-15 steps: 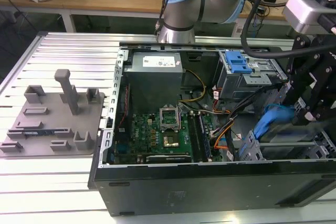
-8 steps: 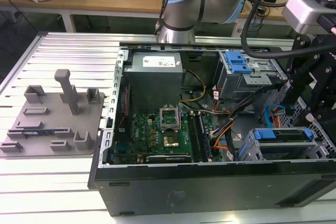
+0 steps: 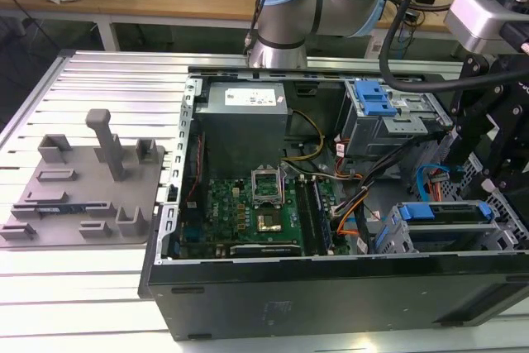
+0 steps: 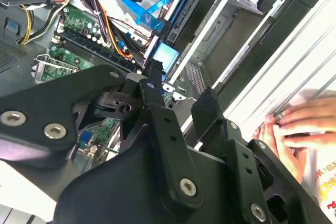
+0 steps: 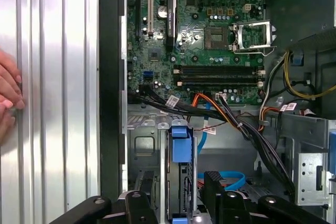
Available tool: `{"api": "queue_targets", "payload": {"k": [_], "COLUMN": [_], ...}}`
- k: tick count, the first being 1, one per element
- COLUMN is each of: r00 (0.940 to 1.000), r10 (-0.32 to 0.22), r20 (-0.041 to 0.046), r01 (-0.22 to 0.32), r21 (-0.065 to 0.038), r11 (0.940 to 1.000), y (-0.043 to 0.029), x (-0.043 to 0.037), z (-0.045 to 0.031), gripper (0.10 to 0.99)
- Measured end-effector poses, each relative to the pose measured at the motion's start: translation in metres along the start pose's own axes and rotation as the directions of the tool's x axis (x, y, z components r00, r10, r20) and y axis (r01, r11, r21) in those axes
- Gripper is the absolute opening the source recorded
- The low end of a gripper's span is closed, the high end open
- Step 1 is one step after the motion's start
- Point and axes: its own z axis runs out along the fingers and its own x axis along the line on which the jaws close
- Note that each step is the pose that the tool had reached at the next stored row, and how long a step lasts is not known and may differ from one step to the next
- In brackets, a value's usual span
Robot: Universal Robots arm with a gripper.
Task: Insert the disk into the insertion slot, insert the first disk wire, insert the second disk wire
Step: 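Insert the first disk wire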
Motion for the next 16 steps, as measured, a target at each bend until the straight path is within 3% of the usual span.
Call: {"api": "queue_targets", "payload": {"k": [5,6,7,9,10,11,16], "r00": [1.0,0.9995,0.9985,0.996,0.9921,0.9885,0.969], "r10": [0.0,0.0,0.0,0.0,-0.001,-0.001,-0.001], "r20": [-0.0023,-0.0331,-0.0551,-0.0893,-0.1256,-0.1509,-0.2471], "r01": [0.0,0.0,0.0,0.0,0.001,0.001,0.001], "r21": [0.0,0.0,0.0,0.0,-0.001,-0.001,0.001], "r11": [1.0,1.0,1.0,1.0,1.0,1.0,1.0], "y": [0.0,-0.0001,-0.0001,-0.0002,-0.0003,-0.0003,-0.0002], "x": [-0.0008,-0.0116,-0.0218,-0.0392,-0.0483,-0.0521,-0.0579], "z": [0.0001,0.0004,0.0007,0.0013,0.0015,0.0017,0.0018], "gripper": [0.502,0.502,0.502,0.502,0.502,0.502,0.502]}}
